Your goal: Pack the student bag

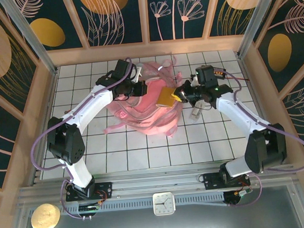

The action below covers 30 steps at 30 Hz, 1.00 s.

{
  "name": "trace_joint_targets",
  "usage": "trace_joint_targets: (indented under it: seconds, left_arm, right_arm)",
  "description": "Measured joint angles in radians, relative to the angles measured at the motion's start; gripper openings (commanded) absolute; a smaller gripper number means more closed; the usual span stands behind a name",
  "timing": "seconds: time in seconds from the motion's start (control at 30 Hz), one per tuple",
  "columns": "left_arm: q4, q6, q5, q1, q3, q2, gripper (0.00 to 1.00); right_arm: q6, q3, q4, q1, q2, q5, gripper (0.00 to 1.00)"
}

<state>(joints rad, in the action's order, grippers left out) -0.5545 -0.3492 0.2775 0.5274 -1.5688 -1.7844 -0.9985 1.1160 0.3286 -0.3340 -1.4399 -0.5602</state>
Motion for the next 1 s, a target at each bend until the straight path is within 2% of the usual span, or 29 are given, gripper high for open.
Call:
trace_joint_targets:
  seconds: [0.17, 0.47, 0.8, 0.9, 1.0]
  left_arm:
    - [-0.001, -0.008, 0.005, 0.000, 0.000, 0.000, 0.00]
    - [0.010, -0.040, 0.015, 0.000, 0.000, 0.000, 0.00]
    - [0.058, -0.076, 0.042, -0.004, 0.023, 0.000, 0.00]
    - [0.073, -0.077, 0.027, -0.011, 0.032, 0.000, 0.00]
    - [0.079, -0.082, 0.020, -0.013, 0.035, 0.000, 0.00]
  right_arm:
    - [-0.108, 0.074, -0.095, -0.039, -0.114, 0.071, 0.00]
    - [-0.198, 0.158, -0.172, -0.138, -0.289, 0.171, 0.00]
    - [-0.239, 0.219, -0.312, -0.163, -0.441, 0.172, 0.01]
    - [-0.248, 0.244, -0.346, -0.164, -0.477, 0.148, 0.20]
    - [-0.245, 0.257, -0.354, -0.164, -0.489, 0.140, 0.34]
